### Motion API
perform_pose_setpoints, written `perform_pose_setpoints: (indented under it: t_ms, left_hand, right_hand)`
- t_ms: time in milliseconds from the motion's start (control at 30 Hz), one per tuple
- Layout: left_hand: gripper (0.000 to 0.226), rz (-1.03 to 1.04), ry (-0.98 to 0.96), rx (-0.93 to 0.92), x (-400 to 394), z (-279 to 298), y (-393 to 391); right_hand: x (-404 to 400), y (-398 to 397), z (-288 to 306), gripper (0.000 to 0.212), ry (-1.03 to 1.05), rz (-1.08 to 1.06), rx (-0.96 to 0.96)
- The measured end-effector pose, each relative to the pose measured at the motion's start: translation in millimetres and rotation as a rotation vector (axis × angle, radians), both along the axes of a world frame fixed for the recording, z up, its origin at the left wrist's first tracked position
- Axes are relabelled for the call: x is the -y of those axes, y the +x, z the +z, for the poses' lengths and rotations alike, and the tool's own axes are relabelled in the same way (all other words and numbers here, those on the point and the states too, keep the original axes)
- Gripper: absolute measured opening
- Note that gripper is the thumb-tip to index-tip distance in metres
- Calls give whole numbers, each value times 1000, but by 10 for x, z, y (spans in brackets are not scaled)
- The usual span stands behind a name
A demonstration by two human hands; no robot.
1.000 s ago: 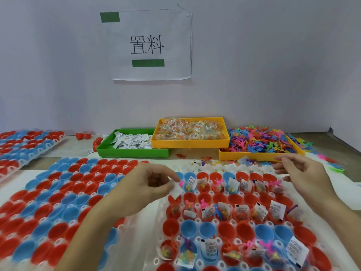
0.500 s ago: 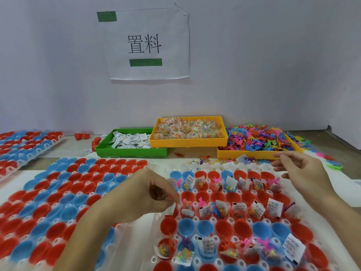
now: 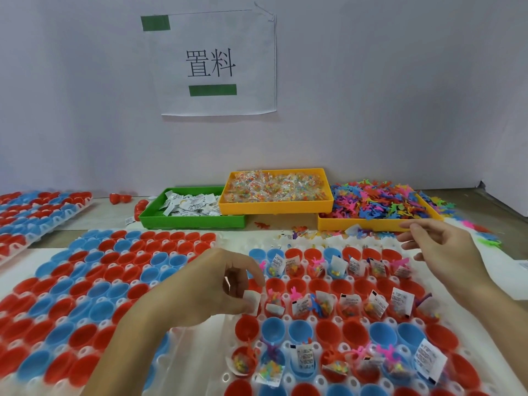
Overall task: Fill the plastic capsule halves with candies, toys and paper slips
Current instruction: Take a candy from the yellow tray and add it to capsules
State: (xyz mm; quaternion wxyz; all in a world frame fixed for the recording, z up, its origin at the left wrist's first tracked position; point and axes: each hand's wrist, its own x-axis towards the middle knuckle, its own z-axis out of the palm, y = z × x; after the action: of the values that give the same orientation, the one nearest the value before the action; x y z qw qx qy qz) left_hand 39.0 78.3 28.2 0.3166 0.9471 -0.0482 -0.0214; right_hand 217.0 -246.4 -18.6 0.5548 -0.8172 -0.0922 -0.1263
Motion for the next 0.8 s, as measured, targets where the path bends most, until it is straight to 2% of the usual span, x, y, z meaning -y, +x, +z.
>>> perform_pose_setpoints:
  t_ms: [467,800]
  left_hand:
    - [32,-12,124,-11,-8,-80,42]
    - [31,15,131,-3,-24,-102,56]
  right_hand:
    - [16,12,-6,21,6,2,-2]
    - [31,9,-5,22,19,4,-5]
